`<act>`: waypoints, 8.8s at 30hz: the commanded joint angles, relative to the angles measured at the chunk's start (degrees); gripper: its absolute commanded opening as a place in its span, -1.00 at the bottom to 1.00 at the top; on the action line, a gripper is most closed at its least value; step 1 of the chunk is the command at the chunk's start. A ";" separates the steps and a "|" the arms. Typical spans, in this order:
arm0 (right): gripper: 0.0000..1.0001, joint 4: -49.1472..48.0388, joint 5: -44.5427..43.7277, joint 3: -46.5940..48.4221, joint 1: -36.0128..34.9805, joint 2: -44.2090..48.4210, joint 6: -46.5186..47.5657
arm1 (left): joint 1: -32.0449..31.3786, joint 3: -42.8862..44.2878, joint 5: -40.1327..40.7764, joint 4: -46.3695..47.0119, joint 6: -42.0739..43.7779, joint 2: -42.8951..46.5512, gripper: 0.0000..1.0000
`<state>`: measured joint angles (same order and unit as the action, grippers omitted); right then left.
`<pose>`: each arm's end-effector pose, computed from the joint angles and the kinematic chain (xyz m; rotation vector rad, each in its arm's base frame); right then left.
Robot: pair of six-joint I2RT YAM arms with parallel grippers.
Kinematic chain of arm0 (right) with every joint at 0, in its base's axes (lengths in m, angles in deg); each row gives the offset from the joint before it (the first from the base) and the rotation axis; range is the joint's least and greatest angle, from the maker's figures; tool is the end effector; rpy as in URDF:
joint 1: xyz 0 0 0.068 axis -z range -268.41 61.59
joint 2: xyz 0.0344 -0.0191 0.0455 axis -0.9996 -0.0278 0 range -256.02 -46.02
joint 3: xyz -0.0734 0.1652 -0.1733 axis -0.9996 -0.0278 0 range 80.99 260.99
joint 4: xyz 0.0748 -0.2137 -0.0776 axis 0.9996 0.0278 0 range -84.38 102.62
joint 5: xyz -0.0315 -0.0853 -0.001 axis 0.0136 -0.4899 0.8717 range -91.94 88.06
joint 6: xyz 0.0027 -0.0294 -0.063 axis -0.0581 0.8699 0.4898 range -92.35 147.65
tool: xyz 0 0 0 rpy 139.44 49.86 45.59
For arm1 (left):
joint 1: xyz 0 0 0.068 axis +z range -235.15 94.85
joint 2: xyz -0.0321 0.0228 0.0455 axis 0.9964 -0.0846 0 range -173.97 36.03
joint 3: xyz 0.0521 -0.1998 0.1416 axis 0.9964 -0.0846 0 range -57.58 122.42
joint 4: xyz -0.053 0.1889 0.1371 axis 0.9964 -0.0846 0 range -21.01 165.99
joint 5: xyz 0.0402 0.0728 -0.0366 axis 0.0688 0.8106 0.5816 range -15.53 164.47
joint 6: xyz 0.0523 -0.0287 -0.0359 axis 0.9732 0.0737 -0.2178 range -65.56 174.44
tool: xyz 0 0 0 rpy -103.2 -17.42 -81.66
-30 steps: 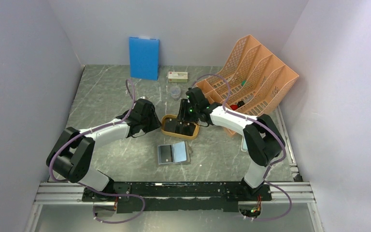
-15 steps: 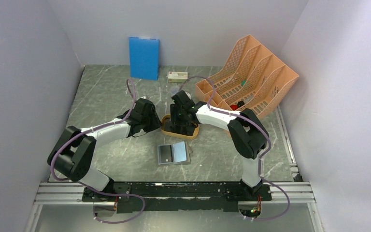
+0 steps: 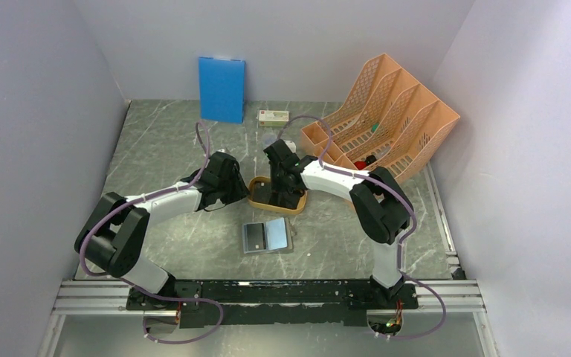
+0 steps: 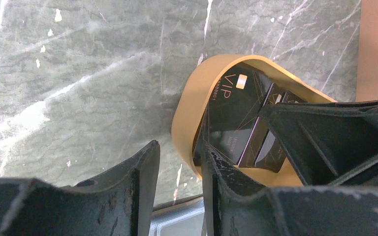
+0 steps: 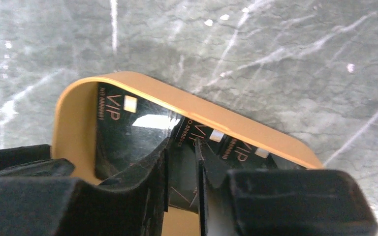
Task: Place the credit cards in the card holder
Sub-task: Pick up the credit card from the storage box, then turn over the card slot in the card holder.
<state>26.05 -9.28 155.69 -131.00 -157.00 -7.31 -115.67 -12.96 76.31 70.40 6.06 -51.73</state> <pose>0.2931 0.2597 0.1470 -0.1228 2.5857 0.3553 0.2586 -0.1504 0.1484 -0.4041 2.4742 -0.5687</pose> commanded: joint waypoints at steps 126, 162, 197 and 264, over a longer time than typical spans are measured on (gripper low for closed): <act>-0.89 -17.24 22.93 -17.90 10.91 6.43 -8.33 | 1.17 1.17 0.00 -0.52 1.17 -0.82 -0.33; -1.00 2.16 23.37 -9.01 14.81 27.65 -12.93 | 0.07 6.38 1.39 -6.31 6.23 11.34 -0.02; -1.00 6.95 25.83 -38.26 10.62 50.96 2.18 | -34.60 3.94 17.71 -5.30 10.77 -2.86 0.13; -1.00 -17.59 41.17 -40.57 7.28 30.57 -7.32 | -34.78 2.52 22.40 -15.59 6.69 2.51 -0.43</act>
<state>11.67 31.31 112.52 -123.06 -125.48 -14.28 -150.44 -13.18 99.07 61.16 12.23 -52.67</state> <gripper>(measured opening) 0.008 0.261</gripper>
